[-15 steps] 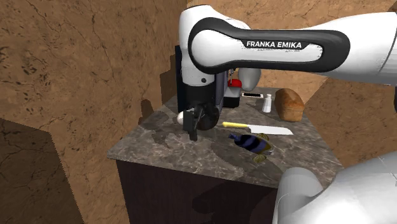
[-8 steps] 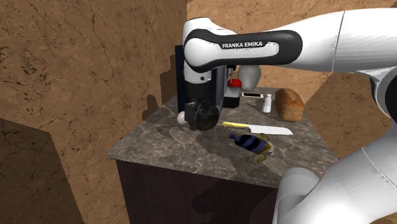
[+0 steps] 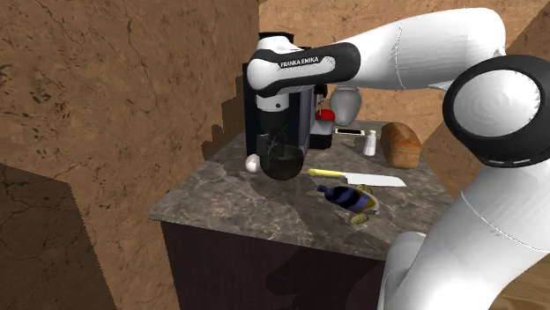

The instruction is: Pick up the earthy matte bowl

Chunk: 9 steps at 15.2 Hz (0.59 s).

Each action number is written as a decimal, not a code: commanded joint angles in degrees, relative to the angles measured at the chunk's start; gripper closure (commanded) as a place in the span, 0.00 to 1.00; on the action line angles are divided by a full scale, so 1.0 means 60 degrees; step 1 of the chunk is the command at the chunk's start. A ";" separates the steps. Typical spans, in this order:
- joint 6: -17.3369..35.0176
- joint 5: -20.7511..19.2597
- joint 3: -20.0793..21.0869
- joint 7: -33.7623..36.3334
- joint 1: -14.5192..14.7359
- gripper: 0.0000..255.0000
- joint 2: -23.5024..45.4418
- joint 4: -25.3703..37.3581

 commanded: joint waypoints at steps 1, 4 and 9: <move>0.0105 0.0269 -0.0456 -0.0587 -0.0005 0.00 0.0769 0.0641; 0.0217 0.0855 -0.1045 -0.1444 -0.0073 0.00 0.1948 0.1567; 0.0736 0.0994 -0.1149 -0.1627 -0.0131 0.00 0.2201 0.1256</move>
